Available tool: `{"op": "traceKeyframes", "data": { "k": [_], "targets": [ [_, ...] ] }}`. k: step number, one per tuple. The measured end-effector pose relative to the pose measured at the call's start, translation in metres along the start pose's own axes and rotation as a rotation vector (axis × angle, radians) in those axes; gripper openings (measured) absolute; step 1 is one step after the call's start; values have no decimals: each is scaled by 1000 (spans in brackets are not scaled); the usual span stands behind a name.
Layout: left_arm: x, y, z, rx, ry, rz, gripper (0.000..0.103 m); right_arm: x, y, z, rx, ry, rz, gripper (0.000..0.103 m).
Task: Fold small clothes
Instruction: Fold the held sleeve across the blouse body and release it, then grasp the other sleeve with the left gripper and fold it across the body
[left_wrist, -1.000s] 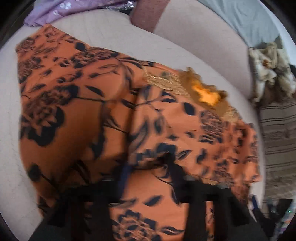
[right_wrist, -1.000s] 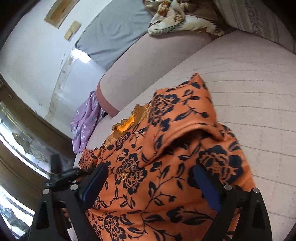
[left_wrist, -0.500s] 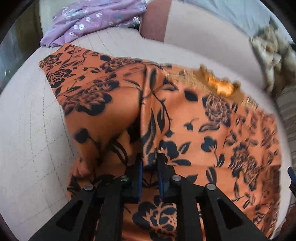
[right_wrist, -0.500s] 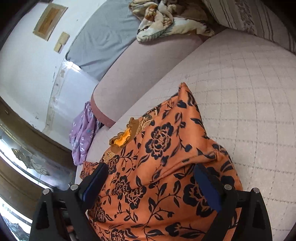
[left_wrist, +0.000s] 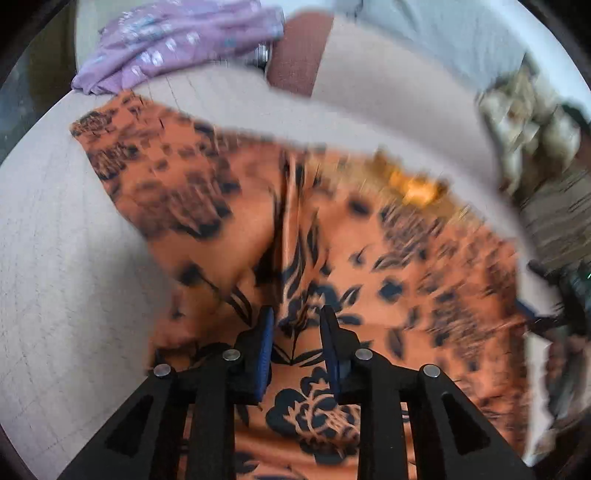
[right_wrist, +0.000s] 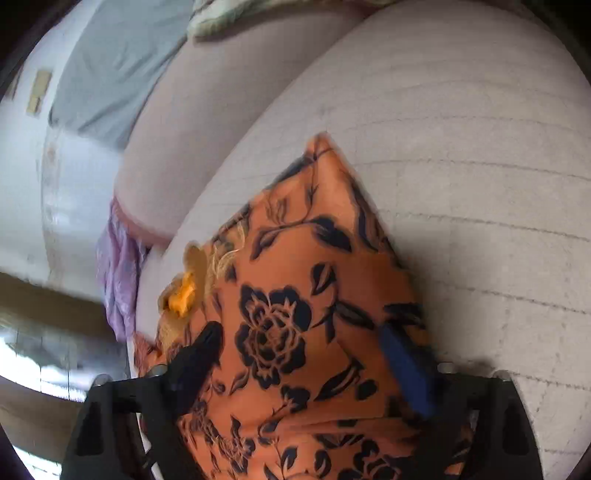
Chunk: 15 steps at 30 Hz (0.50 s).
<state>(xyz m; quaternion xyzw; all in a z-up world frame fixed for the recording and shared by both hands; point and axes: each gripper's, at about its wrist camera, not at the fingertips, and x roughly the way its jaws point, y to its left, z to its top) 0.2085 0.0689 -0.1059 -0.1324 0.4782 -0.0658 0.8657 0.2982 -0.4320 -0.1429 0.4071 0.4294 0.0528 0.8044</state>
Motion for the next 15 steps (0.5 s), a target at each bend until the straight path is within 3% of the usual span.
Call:
{"op": "traceKeyframes", "data": {
  "k": [2, 4, 6, 10, 12, 15],
  "targets": [
    [-32, 24, 9, -34, -88, -79, 44, -23, 29, -13, -132, -74, -8, 88],
    [-52, 55, 23, -93, -167, -77, 67, -42, 58, -42, -268, -141, -16, 94],
    [-60, 107, 45, -228, -232, -48, 70, -44, 76, -79, -416, -150, -15, 95],
    [-33, 198, 94, -471, -188, -24, 69, -22, 81, -135, -575, -162, -112, 95],
    [-16, 231, 124, -519, -180, 1, 69, 0, 68, -150, -557, -80, -156, 95],
    [7, 252, 153, -530, -165, 15, 69, 2, 63, -143, -533, -71, -126, 96]
  ]
}}
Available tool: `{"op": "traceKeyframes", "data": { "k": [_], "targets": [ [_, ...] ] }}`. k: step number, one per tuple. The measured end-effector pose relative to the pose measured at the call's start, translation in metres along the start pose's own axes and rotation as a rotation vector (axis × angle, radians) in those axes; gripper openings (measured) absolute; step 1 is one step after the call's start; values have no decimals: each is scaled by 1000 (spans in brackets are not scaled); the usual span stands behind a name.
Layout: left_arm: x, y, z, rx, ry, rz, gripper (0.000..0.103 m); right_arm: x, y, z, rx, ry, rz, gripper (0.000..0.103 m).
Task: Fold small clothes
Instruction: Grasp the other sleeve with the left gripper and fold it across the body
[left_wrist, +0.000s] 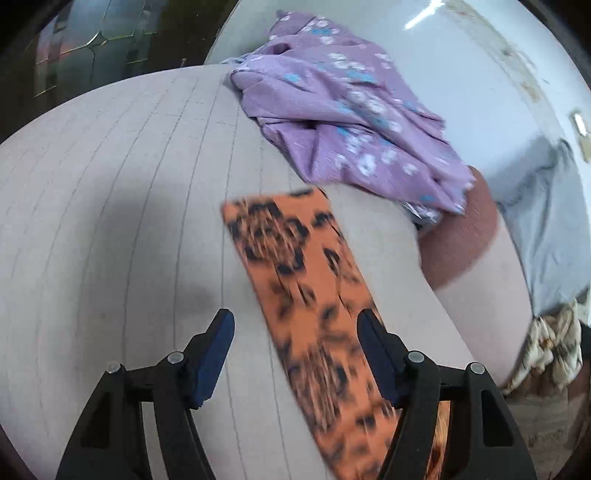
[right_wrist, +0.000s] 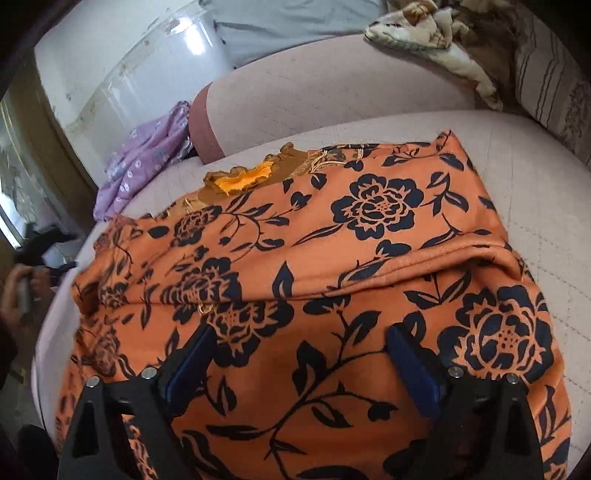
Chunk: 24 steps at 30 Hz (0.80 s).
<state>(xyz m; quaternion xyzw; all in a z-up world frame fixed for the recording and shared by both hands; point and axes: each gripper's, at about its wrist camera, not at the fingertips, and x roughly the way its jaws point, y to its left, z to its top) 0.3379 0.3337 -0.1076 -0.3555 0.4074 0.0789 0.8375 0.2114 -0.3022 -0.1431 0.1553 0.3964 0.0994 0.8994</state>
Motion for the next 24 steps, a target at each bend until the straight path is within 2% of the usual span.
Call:
{"op": "traceKeyframes", "data": {
  "k": [2, 4, 6, 8, 9, 10, 11, 15, 18, 20, 24],
  "targets": [
    [20, 0, 14, 2, 10, 6, 69, 1, -4, -3, 11, -5, 14, 97],
    [36, 1, 20, 9, 13, 51, 69, 0, -4, -4, 2, -5, 9, 98],
    [46, 6, 22, 2, 1, 69, 69, 2, -2, -5, -11, -3, -5, 98],
    [49, 1, 20, 44, -19, 92, 68, 1, 2, -6, -17, -2, -7, 99],
    [51, -4, 19, 81, -22, 141, 48, 3, 5, -6, -18, 0, -6, 100],
    [55, -7, 22, 104, -14, 171, 4, 3, 6, -5, -18, 1, -5, 101],
    [60, -5, 25, 103, 12, 171, 4, 4, 6, -5, -19, 2, -4, 101],
    [61, -12, 34, 116, 0, 158, 4, 5, 7, -6, -21, 2, -7, 101],
    [30, -30, 36, 128, -84, 124, 4, 6, 7, -6, -25, 5, -12, 101],
    [-4, -54, 31, 196, -167, 110, 4, 6, 7, -6, -22, 4, -9, 101],
    [-86, -134, 3, 423, -323, -1, 4, 5, 5, -6, -12, -3, 3, 101]
  ]
}}
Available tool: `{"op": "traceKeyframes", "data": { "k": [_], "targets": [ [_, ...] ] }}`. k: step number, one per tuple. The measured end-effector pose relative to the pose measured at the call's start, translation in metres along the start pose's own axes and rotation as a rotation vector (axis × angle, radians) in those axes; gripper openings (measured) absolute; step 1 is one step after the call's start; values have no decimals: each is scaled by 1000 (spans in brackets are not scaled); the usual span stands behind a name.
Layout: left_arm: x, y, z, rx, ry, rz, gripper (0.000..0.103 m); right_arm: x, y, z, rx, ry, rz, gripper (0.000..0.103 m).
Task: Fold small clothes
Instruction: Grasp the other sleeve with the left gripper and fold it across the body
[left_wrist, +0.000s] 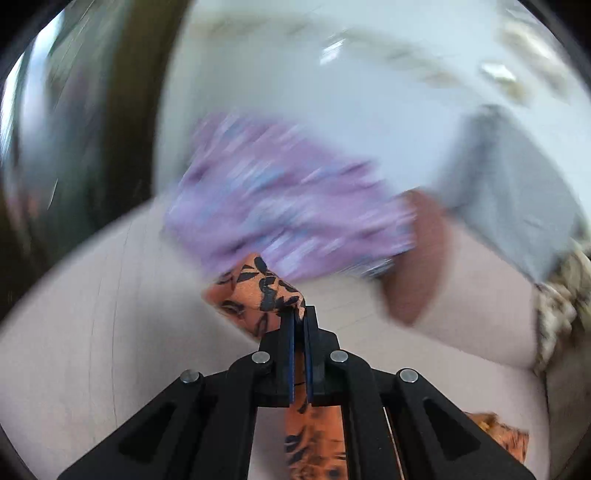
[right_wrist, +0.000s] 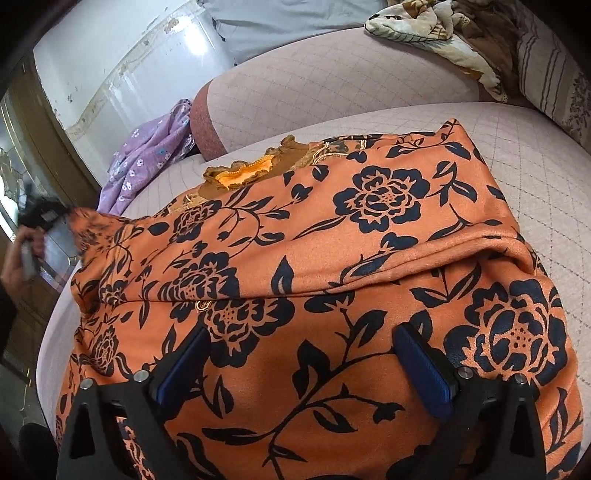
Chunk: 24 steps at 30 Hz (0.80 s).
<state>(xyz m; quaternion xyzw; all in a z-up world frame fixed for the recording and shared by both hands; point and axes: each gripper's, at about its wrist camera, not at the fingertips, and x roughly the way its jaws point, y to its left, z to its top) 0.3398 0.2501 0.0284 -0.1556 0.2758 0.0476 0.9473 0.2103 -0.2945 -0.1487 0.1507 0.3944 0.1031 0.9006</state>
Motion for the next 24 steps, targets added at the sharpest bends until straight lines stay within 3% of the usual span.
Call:
{"op": "traceKeyframes", "data": {
  "k": [3, 6, 10, 11, 12, 13, 15, 17, 22, 24],
  "targets": [
    [-53, -82, 12, 137, -86, -141, 4, -1, 0, -1, 5, -5, 5, 101],
    [-91, -180, 1, 240, -104, -322, 4, -2, -3, -1, 18, -12, 21, 101],
    [-101, -284, -44, 335, 5, -501, 8, -5, -8, -1, 43, -23, 53, 101],
    [-94, -307, -65, 358, 64, -534, 17, -6, -9, 0, 50, -26, 61, 101],
    [-84, -324, -85, 395, 138, -558, 53, -6, -11, 0, 57, -29, 69, 101],
    [-72, -338, -109, 449, 236, -578, 71, -7, -11, 0, 63, -31, 76, 101],
    [-49, -340, -151, 492, 336, -544, 71, -10, -15, 0, 81, -40, 99, 101],
    [-29, -318, -177, 496, 399, -455, 71, -12, -17, 0, 97, -46, 119, 100],
    [-6, -199, -195, 301, 407, -136, 71, -15, -21, 1, 123, -54, 145, 100],
    [-10, -163, -208, 277, 412, -48, 71, -21, -24, 7, 168, -38, 148, 100]
  ]
}}
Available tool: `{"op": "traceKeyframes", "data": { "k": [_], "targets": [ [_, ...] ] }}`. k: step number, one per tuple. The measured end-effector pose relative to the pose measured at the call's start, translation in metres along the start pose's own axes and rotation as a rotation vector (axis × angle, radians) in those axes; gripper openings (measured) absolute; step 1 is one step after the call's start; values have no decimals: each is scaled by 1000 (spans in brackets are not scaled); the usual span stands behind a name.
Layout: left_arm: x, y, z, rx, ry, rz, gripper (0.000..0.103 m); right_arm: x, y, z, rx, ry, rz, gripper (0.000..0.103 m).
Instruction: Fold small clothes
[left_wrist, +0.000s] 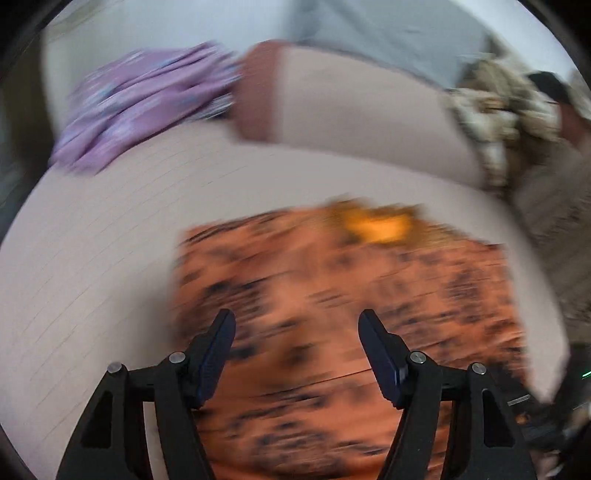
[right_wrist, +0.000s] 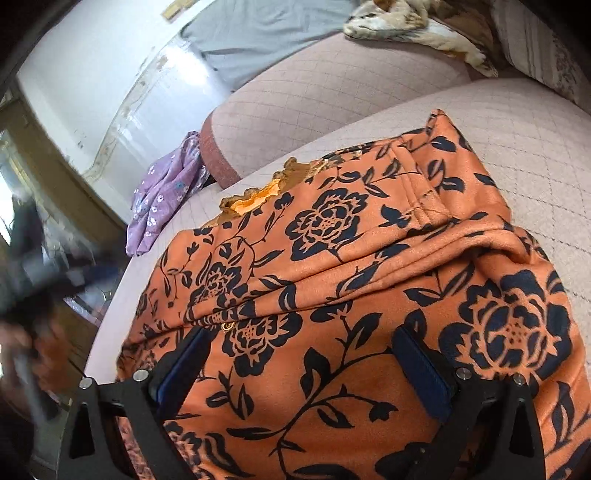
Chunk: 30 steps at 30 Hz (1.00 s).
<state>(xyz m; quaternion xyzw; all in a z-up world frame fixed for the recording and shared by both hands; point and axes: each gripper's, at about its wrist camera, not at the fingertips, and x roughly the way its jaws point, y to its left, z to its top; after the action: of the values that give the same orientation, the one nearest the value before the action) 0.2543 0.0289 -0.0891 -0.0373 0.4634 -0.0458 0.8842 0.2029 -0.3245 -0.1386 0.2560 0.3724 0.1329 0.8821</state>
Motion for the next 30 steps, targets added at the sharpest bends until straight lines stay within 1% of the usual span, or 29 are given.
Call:
{"op": "traceKeyframes", "data": {
  "k": [2, 4, 6, 8, 9, 12, 14, 16, 18, 19, 20, 21, 22, 23, 24, 25, 26, 27, 28, 30],
  "targets": [
    [10, 28, -13, -31, 4, 49, 71, -12, -4, 10, 66, -15, 33, 100],
    [13, 45, -26, -45, 7, 80, 70, -22, -11, 29, 130, -33, 32, 100],
    [18, 57, -38, -51, 2, 93, 71, -26, -21, 46, 212, -46, 55, 100],
    [21, 65, -47, -62, -20, 90, 71, -19, -34, 62, 326, -31, 87, 100],
    [26, 65, -48, -69, -27, 86, 72, -9, -40, 69, 365, -8, 69, 100],
    [26, 70, -54, -84, -56, 55, 74, 15, -51, 76, 437, 27, -24, 97],
    [26, 73, -54, -101, -59, 30, 75, 20, -56, 78, 486, 19, -64, 93],
    [24, 75, -55, -112, -61, 22, 76, 20, -55, 79, 539, -4, -97, 92],
    [25, 73, -53, -111, -60, 33, 76, 24, -50, 84, 532, -5, -135, 91],
    [25, 71, -53, -103, -61, 43, 76, 27, -51, 88, 523, -3, -152, 87],
    [26, 71, -53, -102, -61, 47, 76, 30, -53, 89, 519, 0, -170, 80],
    [26, 71, -53, -101, -60, 50, 76, 34, -53, 93, 520, 4, -203, 58],
    [27, 71, -52, -101, -59, 51, 76, 35, -53, 95, 520, 6, -226, 27],
    [27, 72, -52, -102, -58, 50, 76, 37, -54, 97, 511, 23, -249, 18],
    [27, 72, -52, -103, -58, 52, 76, 35, -54, 99, 500, 28, -279, 14],
    [27, 72, -52, -102, -57, 54, 77, 32, -54, 99, 487, 26, -291, 10],
    [27, 71, -52, -102, -57, 56, 77, 26, -47, 103, 446, 16, -311, 9],
    [27, 71, -52, -104, -58, 58, 77, 14, -34, 108, 383, -18, -317, 9],
    [26, 72, -52, -105, -58, 59, 77, 0, -12, 112, 291, -58, -327, 9],
    [24, 72, -51, -119, -62, 73, 77, -20, 24, 115, 106, -123, -384, 9]
  ]
}}
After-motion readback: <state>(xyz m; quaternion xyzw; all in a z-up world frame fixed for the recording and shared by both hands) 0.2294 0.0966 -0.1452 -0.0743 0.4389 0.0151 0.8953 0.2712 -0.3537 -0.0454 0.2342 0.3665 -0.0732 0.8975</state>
